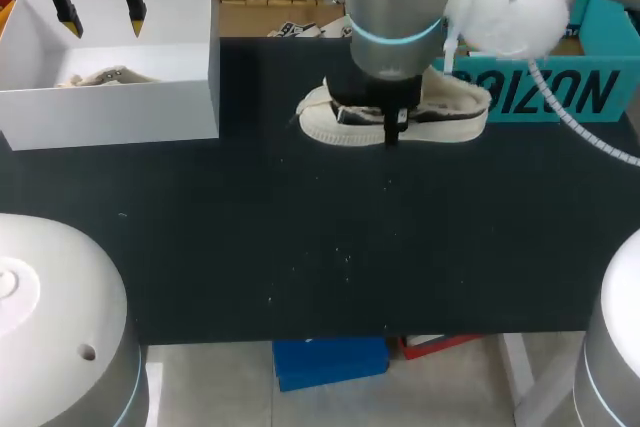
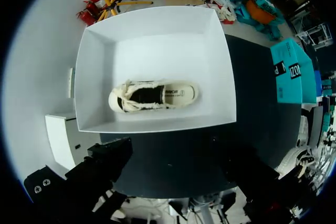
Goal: Take the shoe out of the shoebox, open the shoe tongue, remove and reinsert the insole, then place the shoe into the shoebox
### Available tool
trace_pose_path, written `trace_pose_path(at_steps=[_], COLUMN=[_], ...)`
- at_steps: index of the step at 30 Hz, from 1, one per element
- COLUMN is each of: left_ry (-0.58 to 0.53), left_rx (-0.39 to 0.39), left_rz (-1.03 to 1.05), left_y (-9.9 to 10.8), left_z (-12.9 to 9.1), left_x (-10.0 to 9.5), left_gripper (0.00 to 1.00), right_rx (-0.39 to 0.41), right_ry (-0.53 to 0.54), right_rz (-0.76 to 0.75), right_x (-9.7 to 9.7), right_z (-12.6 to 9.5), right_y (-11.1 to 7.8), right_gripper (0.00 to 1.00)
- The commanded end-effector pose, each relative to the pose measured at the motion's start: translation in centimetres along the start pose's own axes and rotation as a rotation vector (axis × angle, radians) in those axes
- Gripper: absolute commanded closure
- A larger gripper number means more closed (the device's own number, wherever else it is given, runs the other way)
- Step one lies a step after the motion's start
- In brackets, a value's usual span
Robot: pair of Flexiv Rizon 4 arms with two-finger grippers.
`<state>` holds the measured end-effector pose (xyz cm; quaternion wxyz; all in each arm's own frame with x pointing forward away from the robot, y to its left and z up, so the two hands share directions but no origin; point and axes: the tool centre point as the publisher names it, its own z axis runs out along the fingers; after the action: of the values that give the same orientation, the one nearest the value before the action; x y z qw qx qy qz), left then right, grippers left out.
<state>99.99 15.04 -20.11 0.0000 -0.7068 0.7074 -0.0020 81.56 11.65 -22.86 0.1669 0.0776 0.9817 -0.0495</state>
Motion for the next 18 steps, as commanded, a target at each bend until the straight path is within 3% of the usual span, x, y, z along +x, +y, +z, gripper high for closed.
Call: trace_pose_path(at_steps=[1,18], left_ry=[-0.001,-0.001], left_rx=[-0.001,-0.001], left_rz=[-0.001,-0.001], left_y=[0.0,0.0], left_z=[0.0,0.0], left_x=[0.0,0.0], left_gripper=[0.0,0.0], right_rx=[0.011,-0.007], right_ry=[-0.105,0.034], right_rz=[-0.006,-0.063], right_x=[1.7,4.4], right_z=[2.1,8.2], right_y=[3.0,7.6], right_gripper=[1.0,1.0])
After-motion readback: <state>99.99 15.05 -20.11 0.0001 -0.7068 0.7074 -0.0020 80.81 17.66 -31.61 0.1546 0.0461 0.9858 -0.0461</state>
